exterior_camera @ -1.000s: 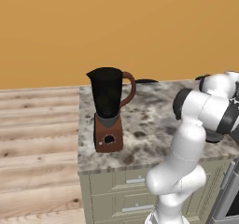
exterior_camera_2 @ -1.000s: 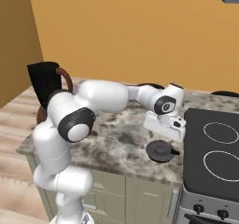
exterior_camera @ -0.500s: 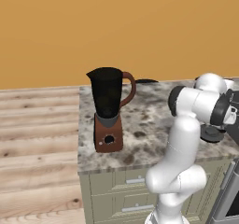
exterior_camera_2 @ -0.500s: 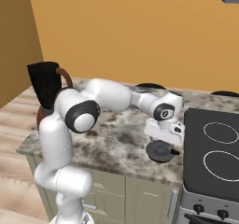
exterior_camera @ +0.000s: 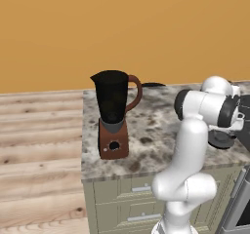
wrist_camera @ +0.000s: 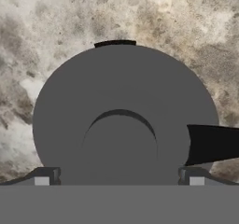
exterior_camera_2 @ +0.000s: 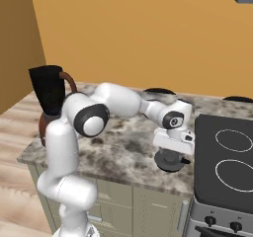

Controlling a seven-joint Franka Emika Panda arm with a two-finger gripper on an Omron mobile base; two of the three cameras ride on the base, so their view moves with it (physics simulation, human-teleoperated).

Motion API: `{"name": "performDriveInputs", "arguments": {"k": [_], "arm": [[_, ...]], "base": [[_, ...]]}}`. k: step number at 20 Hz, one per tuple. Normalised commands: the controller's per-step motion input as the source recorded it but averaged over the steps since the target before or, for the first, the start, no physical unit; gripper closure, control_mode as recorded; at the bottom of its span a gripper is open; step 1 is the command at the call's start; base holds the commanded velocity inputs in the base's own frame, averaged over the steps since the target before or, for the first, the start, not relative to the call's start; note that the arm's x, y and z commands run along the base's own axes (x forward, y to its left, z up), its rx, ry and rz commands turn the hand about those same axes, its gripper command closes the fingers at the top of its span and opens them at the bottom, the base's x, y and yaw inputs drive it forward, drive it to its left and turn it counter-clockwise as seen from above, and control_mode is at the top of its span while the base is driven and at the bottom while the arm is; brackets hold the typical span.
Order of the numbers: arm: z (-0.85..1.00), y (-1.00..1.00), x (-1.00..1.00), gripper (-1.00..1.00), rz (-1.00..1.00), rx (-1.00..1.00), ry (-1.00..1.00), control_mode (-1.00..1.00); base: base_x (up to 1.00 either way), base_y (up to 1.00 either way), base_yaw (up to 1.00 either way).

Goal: Grab the lemons from the fridge, place them in the blender, close the lid, and turn on the blender to create a marinade.

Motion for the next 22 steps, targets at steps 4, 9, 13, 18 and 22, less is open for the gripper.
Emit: {"name": "performDriveInputs", "arguments": {"k": [4, 9, 13, 18, 22], "arm": [[-0.36, 0.00, 0.00, -1.00, 0.06, 0.00, 0.00, -1.00], [-0.23, 0.00, 0.00, -1.00, 0.04, 0.00, 0.00, -1.00], [-0.25, 0.00, 0.00, -1.00, 0.05, 0.00, -0.01, -1.00], [-0.01, 0.20, -0.23, -1.00, 0.01, 0.00, -0.05, -1.00], [-0.02, 0.00, 0.00, -1.00, 0.00, 0.00, -0.03, -1.00]], "base": [[0.00, 0.00, 0.00], [0.00, 0.00, 0.00], [0.00, 0.00, 0.00], [0.00, 0.00, 0.00], [0.00, 0.00, 0.00]]}}
